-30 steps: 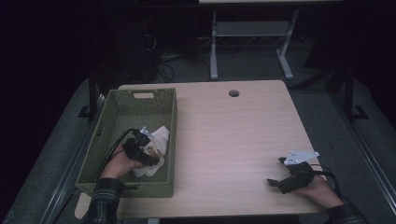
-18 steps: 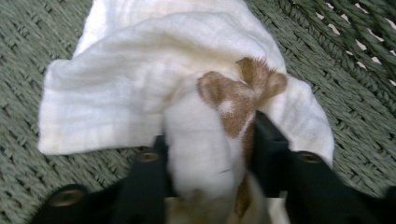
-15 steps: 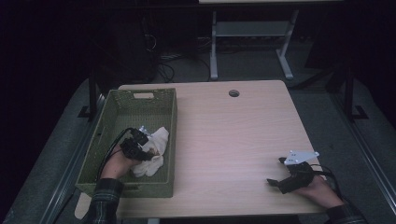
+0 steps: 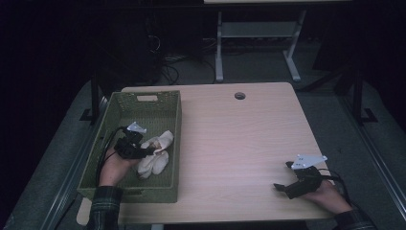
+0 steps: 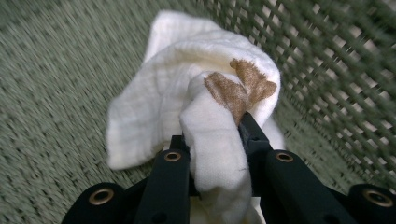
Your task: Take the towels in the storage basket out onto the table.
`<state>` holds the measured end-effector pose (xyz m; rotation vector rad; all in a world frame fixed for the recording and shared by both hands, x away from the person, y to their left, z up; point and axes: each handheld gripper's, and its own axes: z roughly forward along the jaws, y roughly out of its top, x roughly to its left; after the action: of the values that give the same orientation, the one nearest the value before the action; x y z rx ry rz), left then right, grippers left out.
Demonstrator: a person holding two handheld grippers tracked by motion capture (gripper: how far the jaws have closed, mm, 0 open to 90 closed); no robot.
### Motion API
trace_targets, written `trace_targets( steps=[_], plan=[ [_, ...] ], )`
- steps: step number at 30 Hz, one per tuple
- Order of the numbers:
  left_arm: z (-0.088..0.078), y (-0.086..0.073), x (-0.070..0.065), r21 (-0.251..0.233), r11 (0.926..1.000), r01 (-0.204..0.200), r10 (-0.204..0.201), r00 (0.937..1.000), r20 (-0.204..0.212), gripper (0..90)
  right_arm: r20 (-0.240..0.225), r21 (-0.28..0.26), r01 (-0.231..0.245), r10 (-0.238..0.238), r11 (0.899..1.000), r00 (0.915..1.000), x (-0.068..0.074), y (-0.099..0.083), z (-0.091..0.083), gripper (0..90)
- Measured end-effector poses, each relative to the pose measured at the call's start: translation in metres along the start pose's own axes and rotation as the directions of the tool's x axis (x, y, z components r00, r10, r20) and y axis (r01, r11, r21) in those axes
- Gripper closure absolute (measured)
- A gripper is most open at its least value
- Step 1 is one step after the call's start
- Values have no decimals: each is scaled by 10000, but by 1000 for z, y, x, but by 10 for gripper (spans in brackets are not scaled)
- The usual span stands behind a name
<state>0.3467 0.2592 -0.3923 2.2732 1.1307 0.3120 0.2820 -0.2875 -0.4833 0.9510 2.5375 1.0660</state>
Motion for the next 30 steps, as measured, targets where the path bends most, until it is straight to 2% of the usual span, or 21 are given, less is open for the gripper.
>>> trace_targets(
  steps=[4, 11, 19, 20, 21, 30],
  plan=[
    [-13, 0, 0, -815, 9966, 68, -66, 10000, 29, 766, 0, -1, 0, 0, 10000, 10000, 0, 0, 0, 15],
    [-34, 5, -4, -1944, 9809, -8, 31, 9999, 112, 767, 1, -1, 1, -1, 10000, 10000, 0, 0, 0, 15],
    [-51, 15, -6, -2501, 9680, -202, 285, 9992, 295, 767, -11, 23, 11, -11, 10000, 10000, 0, 0, 0, 15],
    [-54, 17, -7, -2697, 9628, -188, 295, 9989, 356, 766, -9, 15, 12, -12, 10000, 10000, 0, 0, 0, 15],
    [-56, 18, -7, -2739, 9616, -192, 312, 9987, 396, 767, -1, 2, 4, -4, 10000, 10000, 0, 0, 0, 15],
    [-75, 34, -16, -3672, 9301, -106, 497, 9940, 972, 766, 0, -9, 1, -1, 10000, 10000, 0, 0, 0, 15]
  ],
)
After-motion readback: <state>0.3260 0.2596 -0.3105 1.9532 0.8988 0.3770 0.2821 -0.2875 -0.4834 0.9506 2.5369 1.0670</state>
